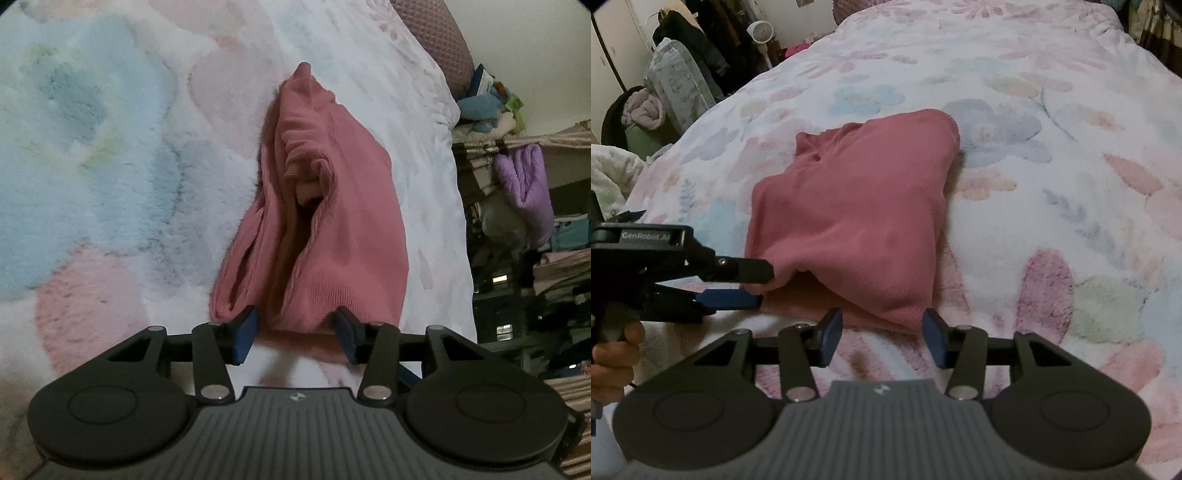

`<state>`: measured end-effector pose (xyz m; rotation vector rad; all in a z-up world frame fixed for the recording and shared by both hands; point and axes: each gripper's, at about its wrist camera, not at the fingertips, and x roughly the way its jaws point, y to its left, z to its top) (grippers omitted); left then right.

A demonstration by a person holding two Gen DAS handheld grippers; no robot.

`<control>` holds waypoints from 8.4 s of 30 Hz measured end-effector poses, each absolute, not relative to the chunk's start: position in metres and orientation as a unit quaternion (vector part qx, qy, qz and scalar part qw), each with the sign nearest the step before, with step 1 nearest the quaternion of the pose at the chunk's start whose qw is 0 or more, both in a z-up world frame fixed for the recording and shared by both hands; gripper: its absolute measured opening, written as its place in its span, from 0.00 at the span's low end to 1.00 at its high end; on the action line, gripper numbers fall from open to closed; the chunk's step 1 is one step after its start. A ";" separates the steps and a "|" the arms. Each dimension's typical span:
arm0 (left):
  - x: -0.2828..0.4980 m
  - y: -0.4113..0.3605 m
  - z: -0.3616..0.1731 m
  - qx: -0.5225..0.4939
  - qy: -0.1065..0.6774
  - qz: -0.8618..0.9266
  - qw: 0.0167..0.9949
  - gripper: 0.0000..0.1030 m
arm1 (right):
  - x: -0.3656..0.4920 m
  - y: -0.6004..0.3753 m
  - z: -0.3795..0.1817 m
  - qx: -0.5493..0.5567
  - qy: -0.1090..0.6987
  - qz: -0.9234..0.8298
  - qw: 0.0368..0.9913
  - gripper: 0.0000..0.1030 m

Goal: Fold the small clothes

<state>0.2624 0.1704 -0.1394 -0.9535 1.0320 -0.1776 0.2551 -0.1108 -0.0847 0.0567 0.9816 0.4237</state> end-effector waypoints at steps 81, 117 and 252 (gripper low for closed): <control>0.318 0.227 -0.117 -0.348 0.376 -0.057 0.857 0.79 | 0.386 -0.139 -0.086 0.190 0.435 0.177 0.862 0.63; 0.372 0.180 -0.087 -0.245 0.360 -0.131 0.890 0.20 | 0.466 -0.150 -0.125 0.341 0.419 0.225 0.811 0.23; 0.110 0.042 -0.028 0.016 0.391 -0.141 0.909 0.38 | 0.079 -0.209 -0.036 -0.012 0.419 0.161 0.893 0.32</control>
